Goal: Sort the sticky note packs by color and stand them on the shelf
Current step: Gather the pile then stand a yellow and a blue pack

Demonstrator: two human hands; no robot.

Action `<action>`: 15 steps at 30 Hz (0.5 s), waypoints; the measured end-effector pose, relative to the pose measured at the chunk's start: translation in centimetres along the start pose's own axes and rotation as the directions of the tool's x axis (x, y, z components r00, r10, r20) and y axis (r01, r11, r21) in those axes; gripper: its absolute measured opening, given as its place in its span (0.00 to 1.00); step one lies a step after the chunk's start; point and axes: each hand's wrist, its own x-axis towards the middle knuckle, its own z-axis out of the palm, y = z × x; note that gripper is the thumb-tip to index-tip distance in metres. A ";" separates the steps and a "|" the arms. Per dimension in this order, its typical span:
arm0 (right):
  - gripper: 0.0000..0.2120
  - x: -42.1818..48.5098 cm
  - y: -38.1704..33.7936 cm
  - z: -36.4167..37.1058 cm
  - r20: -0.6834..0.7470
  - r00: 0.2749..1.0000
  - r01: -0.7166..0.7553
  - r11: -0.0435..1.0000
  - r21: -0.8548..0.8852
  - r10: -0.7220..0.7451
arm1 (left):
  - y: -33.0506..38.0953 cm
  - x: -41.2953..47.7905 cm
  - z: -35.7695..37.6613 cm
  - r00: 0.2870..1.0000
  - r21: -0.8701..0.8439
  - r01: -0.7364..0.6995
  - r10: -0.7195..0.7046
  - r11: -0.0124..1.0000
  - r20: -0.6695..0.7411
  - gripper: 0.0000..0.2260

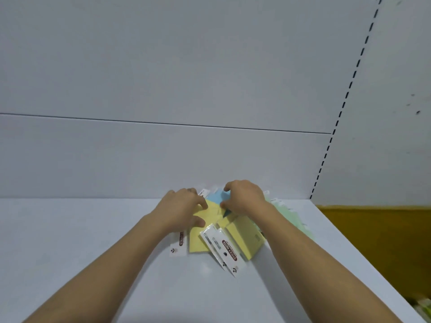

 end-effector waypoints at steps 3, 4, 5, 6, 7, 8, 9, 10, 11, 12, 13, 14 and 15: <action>0.19 0.2 0.0 0.1 0.007 1.000 0.003 1.000 0.008 -0.003 | 0.3 -0.7 0.5 0.995 -0.009 0.075 -0.076 0.997 -0.068 0.20; 0.19 0.3 0.1 0.2 0.013 1.000 0.003 1.000 0.018 -0.003 | 0.3 -1.0 0.6 0.991 -0.011 0.109 -0.110 0.994 -0.076 0.20; 0.19 0.4 0.1 0.2 0.026 1.000 -0.004 0.999 0.036 0.003 | 0.2 -1.1 0.8 0.986 -0.018 0.148 -0.149 0.989 -0.072 0.19; 0.20 0.6 0.1 0.2 0.040 0.999 -0.016 0.998 0.063 0.013 | 0.2 -1.2 1.0 0.980 -0.027 0.185 -0.187 0.982 -0.064 0.18; 0.19 0.8 0.1 0.1 0.070 0.997 -0.034 0.995 0.098 0.027 | 0.2 -1.3 1.1 0.975 -0.033 0.216 -0.218 0.976 -0.053 0.18; 0.16 1.0 0.1 0.0 0.100 0.994 -0.049 0.990 0.136 0.036 | 0.2 -1.3 1.3 0.969 -0.039 0.241 -0.243 0.970 -0.042 0.17; 0.10 1.4 0.3 0.0 0.131 0.990 -0.065 0.985 0.158 0.044 | 0.3 -1.4 1.3 0.964 -0.048 0.263 -0.265 0.963 -0.033 0.17; 0.04 1.6 0.2 -0.1 0.151 0.987 -0.071 0.982 0.172 0.045 | 0.4 -1.5 1.4 0.959 -0.057 0.279 -0.281 0.959 -0.032 0.17; 0.09 1.8 0.2 -0.3 0.180 0.982 -0.090 0.977 0.191 0.055 | 0.5 -1.6 1.4 0.956 -0.062 0.289 -0.291 0.955 -0.033 0.17; 0.12 1.8 0.1 -0.6 0.203 0.978 -0.095 0.977 0.190 0.056 | 0.6 -1.7 1.4 0.954 -0.069 0.295 -0.297 0.953 -0.034 0.17; 0.14 1.9 0.0 -0.7 0.220 0.974 -0.101 0.977 0.187 0.059 | 0.6 -1.9 1.3 0.952 -0.092 0.300 -0.304 0.949 -0.028 0.17; 0.14 1.9 -0.1 -0.8 0.236 0.970 -0.108 0.977 0.186 0.062 | 0.6 -2.1 1.3 0.949 -0.136 0.309 -0.314 0.941 -0.017 0.18; 0.15 2.0 -0.2 -0.9 0.253 0.965 -0.122 0.975 0.184 0.072 | 0.5 -2.3 1.3 0.945 -0.188 0.322 -0.327 0.928 0.000 0.19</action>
